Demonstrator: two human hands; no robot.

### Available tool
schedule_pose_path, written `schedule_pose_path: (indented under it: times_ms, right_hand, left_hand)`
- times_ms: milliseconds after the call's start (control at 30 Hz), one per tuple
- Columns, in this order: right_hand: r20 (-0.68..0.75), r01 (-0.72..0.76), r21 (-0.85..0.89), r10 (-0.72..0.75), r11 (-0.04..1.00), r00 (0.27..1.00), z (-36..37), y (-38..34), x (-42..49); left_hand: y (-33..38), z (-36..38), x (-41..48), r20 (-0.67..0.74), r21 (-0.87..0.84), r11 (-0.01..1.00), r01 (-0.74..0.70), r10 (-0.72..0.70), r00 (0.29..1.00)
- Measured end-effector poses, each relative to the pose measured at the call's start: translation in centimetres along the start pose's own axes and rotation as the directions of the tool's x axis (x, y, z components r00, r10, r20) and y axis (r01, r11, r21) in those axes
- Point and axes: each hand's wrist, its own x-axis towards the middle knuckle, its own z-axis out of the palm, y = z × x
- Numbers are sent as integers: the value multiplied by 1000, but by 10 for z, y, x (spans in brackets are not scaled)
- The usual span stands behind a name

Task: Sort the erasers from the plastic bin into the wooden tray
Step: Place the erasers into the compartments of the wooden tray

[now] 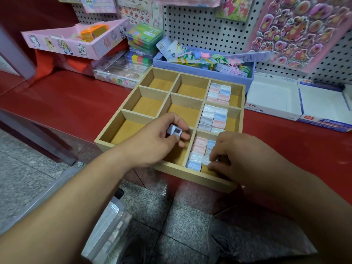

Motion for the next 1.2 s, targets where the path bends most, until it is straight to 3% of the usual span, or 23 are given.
schedule_pose_path:
  times_ms: [133, 233, 367, 467, 700, 800, 900, 1033, 1200]
  right_hand:
    - [-2, -11, -24, 11, 1000, 1000, 4, 1, 3]
    - [-11, -11, -9, 11, 1000, 1000, 8, 4, 6]
    - [-158, -3, 276, 48, 961, 986, 8, 11, 4]
    - [-294, 78, 468, 73, 880, 953, 6, 7, 3]
    - [-410, 174, 442, 25, 880, 912, 10, -6, 3]
    - [-366, 149, 394, 6, 907, 931, 7, -2, -3]
    - [-203, 50, 364, 27, 930, 979, -1, 6, -13]
    - [-101, 19, 342, 17, 939, 995, -3, 8, -20]
    - [14, -11, 248, 8, 969, 1000, -1, 8, -11]
  left_hand:
    - [-1, 0, 2, -50, -111, 994, -16, 10, 999]
    - [-5, -1, 3, -120, -93, 995, -42, 31, 992]
    - [-3, 0, 0, -157, 27, 995, -92, 95, 983]
    - [1, 4, -2, -135, 38, 992, -122, 126, 983]
    - [1, 13, -5, -24, 74, 968, -242, 244, 970]
    - [2, 12, -8, -6, 137, 942, -305, 309, 951]
    - [-2, 5, -11, -84, 289, 887, -360, 398, 914]
    - [-13, -7, -17, -198, 578, 784, -227, 404, 893]
    - [-17, -9, -18, -218, 714, 690, -121, 383, 898]
